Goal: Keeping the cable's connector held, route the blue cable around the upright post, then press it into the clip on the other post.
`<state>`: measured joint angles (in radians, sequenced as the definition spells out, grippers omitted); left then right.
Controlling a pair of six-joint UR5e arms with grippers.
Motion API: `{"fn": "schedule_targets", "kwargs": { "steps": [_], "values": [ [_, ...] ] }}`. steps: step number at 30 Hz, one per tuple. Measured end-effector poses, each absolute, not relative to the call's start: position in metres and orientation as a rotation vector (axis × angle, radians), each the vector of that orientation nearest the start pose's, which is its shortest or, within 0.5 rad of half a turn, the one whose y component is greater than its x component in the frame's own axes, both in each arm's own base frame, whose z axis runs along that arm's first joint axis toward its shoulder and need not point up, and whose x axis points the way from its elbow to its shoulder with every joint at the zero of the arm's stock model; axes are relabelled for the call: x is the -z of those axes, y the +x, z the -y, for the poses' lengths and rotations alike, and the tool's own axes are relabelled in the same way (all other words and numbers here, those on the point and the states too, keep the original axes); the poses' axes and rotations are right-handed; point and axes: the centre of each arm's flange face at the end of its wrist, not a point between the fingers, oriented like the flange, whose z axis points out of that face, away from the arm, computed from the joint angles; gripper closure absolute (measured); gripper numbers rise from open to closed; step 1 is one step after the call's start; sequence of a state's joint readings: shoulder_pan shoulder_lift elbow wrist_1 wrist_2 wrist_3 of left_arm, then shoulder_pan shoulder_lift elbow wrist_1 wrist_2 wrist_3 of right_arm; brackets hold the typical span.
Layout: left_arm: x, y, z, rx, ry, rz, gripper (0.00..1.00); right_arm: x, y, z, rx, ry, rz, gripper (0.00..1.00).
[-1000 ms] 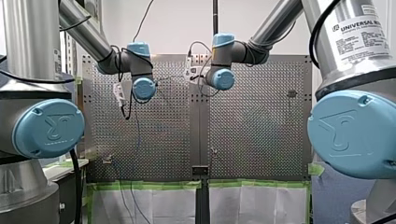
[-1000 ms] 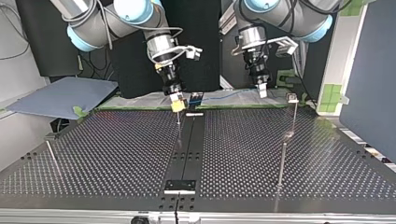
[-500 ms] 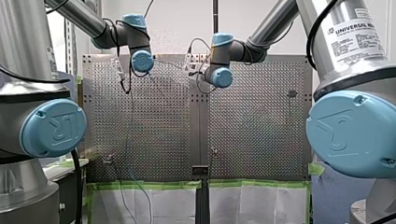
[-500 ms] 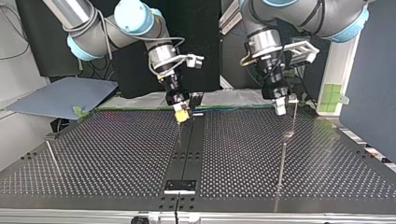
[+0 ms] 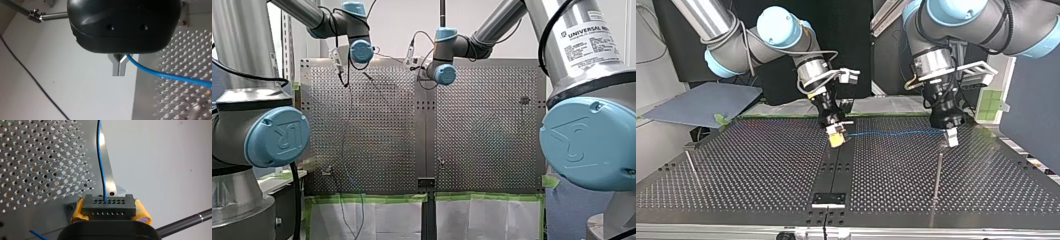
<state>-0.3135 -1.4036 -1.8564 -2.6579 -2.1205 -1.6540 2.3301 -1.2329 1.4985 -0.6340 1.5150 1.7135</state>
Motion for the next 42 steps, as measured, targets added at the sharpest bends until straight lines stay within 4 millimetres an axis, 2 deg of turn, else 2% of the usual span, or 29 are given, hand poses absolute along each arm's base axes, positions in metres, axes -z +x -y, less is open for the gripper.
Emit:
{"fn": "schedule_targets", "kwargs": {
  "steps": [7,10,13,20,25,30,35,42],
  "values": [
    [-0.501,0.407,0.190,-0.005,-0.324,-1.208,1.00,-0.421,0.556,0.383,-2.146,1.366,0.631,1.00],
    [-0.506,0.419,0.182,-0.004,-0.323,-1.218,1.00,-0.424,0.561,0.385,-2.148,1.372,0.628,1.00],
    [-0.506,0.434,0.174,-0.009,-0.318,-1.240,1.00,-0.422,0.566,0.389,-2.143,1.388,0.632,1.00],
    [-0.503,0.474,0.151,-0.031,-0.302,-1.292,1.00,-0.444,0.576,0.398,-2.168,1.355,0.611,1.00],
    [-0.509,0.500,0.132,-0.027,-0.302,-1.283,1.00,-0.449,0.585,0.405,-2.175,1.350,0.609,1.00],
    [-0.515,0.515,0.113,-0.012,-0.309,-1.267,1.00,-0.448,0.598,0.412,-2.180,1.358,0.604,1.00],
    [-0.506,0.533,0.094,-0.019,-0.304,-1.285,1.00,-0.450,0.604,0.413,-2.194,1.358,0.587,1.00],
    [-0.496,0.546,0.069,-0.022,-0.319,-1.297,1.00,-0.445,0.606,0.415,-2.191,1.365,0.588,1.00]
  ]
}}
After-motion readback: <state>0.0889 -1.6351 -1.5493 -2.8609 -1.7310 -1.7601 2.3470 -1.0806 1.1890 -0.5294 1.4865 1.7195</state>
